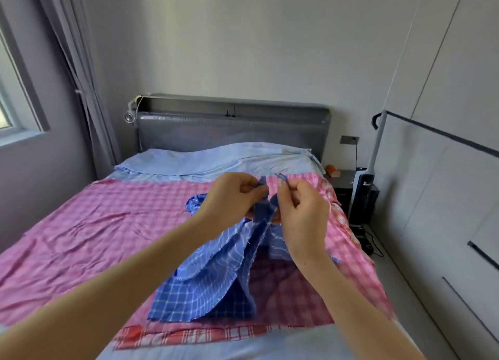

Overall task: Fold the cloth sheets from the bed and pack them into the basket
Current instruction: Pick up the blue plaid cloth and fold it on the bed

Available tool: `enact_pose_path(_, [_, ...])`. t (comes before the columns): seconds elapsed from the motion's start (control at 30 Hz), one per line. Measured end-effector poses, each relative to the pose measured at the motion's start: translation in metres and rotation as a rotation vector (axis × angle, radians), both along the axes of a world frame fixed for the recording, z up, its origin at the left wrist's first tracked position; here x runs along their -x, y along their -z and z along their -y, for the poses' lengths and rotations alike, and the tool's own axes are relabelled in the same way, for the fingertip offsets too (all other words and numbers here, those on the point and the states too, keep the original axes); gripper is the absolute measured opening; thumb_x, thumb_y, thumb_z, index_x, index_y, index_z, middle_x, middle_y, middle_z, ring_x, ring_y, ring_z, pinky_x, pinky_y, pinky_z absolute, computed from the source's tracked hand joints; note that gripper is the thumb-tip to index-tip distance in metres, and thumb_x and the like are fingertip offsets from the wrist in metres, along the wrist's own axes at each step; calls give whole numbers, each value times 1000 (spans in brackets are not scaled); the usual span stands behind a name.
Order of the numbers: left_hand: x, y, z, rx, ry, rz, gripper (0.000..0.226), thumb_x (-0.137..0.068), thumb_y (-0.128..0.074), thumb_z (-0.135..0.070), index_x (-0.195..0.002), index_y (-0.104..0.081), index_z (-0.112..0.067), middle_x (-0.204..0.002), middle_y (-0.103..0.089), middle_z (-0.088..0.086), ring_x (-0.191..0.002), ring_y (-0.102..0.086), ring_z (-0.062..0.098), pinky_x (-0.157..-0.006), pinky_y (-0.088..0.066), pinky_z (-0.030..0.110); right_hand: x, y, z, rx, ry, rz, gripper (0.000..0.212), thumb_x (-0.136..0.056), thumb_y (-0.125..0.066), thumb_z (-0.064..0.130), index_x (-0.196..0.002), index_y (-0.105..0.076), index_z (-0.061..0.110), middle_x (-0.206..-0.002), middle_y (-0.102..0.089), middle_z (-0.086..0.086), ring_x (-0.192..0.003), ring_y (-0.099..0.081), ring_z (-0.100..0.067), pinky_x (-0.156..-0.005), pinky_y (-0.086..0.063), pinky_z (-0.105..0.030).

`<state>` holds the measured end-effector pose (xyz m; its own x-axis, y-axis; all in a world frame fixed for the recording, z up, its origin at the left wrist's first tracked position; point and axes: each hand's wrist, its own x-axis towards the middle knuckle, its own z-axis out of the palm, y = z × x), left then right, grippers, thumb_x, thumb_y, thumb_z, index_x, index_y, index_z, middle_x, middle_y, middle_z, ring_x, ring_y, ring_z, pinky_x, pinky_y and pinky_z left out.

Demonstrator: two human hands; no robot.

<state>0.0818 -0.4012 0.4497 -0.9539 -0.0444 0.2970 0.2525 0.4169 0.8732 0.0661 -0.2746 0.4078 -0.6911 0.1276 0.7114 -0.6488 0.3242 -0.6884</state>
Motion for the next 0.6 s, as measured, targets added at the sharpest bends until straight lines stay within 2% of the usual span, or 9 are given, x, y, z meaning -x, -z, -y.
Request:
enact_pose_path(0.03, [-7,-4,5,-17,-2,2,26,-90,-62,-14,-79,-64,9,-64,-67,17,-52,-59,19,-61,-55,36,-7,-3,7,-42,17,-47,29,-95,-55,16,-68,-53,6,-50,-51,-5,-40,-46,-20,-37,-40,-33])
enact_pose_path(0.1, [-23,-9,14,-86,5,21,27,-91,-60,-14,-74,-64,6,-57,-64,10,-55,-61,25,-65,-58,40,-22,-7,17,-145,42,-119,29,-95,-56,14,-66,-50,12,-47,-40,6,-41,-35,-15,-37,-27,-20])
enact_pose_path(0.17, [-32,-9,18,-179,5,39,27,-91,-60,-13,-74,-65,8,-67,-66,21,-64,-65,38,-69,-59,45,-34,-8,23,-235,54,-160,32,-94,-56,14,-64,-48,11,-48,-33,10,-43,-30,-11,-40,-20,-15])
enact_pose_path(0.23, [-39,-6,19,-222,-8,60,27,-92,-59,-11,-76,-65,10,-78,-67,28,-73,-67,41,-71,-59,45,-41,-5,26,-269,55,-189,32,-95,-54,16,-64,-47,14,-49,-33,11,-42,-26,-9,-40,-20,-16])
enact_pose_path(0.33, [-46,0,20,-260,-13,120,28,-93,-57,-10,-80,-64,13,-73,-66,28,-65,-67,36,-65,-59,40,-50,2,27,-347,64,-260,31,-97,-45,23,-71,-58,12,-53,-37,14,-40,-23,0,-41,-20,-13])
enact_pose_path(0.43, [-54,1,21,-275,-21,200,27,-93,-56,-8,-76,-64,12,-63,-62,17,-49,-62,22,-49,-53,25,-56,10,26,-407,47,-333,36,-98,-41,23,-78,-64,4,-50,-47,5,-42,-28,-3,-43,-21,-14])
enact_pose_path(0.5, [-58,-1,21,-252,-31,240,27,-93,-56,-7,-68,-63,3,-60,-61,13,-48,-61,18,-48,-51,23,-60,13,24,-440,60,-390,37,-98,-40,20,-80,-66,1,-48,-49,2,-43,-26,-3,-44,-19,-13])
enact_pose_path(0.6, [-62,-1,17,-273,-38,272,28,-93,-54,-9,-68,-62,0,-62,-60,14,-53,-60,22,-51,-54,26,-66,15,21,-506,51,-407,34,-98,-41,16,-78,-65,2,-46,-47,3,-42,-23,-3,-41,-13,-11])
